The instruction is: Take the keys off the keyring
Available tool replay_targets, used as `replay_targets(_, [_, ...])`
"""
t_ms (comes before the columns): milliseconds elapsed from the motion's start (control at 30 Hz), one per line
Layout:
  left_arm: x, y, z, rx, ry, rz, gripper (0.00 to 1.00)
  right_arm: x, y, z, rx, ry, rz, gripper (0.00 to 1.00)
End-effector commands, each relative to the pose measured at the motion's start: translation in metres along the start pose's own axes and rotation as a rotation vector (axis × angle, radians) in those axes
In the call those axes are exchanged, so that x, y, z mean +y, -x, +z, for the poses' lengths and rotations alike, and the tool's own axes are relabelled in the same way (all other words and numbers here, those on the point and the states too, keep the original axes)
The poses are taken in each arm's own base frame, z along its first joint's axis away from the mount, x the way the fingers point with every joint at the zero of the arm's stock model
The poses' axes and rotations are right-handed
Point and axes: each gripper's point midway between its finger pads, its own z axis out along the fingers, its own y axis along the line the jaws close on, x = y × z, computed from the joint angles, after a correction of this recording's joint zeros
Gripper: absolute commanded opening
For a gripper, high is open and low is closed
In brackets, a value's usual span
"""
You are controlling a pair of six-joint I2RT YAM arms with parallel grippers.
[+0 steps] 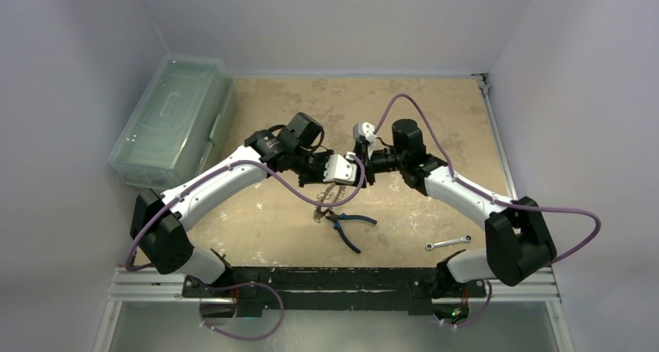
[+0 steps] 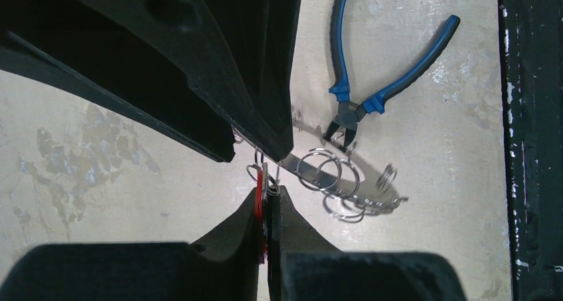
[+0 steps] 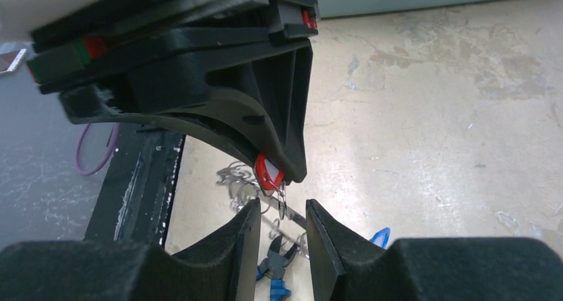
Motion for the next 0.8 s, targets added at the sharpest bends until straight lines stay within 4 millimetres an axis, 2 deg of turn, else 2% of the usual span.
replay_targets(0, [0.005,0.023,-0.008,-0.077,0.011,0.035,0.00,-0.007,0.007,0.006,-0.002,-0.014,-0.019,0.34])
replay_targets(167, [0.004,0.024,-0.009,-0.082,0.012,0.036,0.00,-0.005,0.004,0.008,0.003,-0.008,-0.015,0.32])
replay_targets(400, [0.012,0.018,-0.010,-0.057,0.054,0.027,0.00,-0.006,0.002,0.008,0.006,-0.014,-0.020,0.00])
replay_targets(600, [0.022,0.003,-0.015,-0.019,0.120,-0.023,0.00,-0.003,0.004,0.007,-0.002,-0.008,-0.023,0.00])
replay_targets(767, [0.019,-0.023,-0.011,0.048,0.142,-0.057,0.00,-0.001,0.007,0.006,-0.018,-0.008,-0.030,0.00])
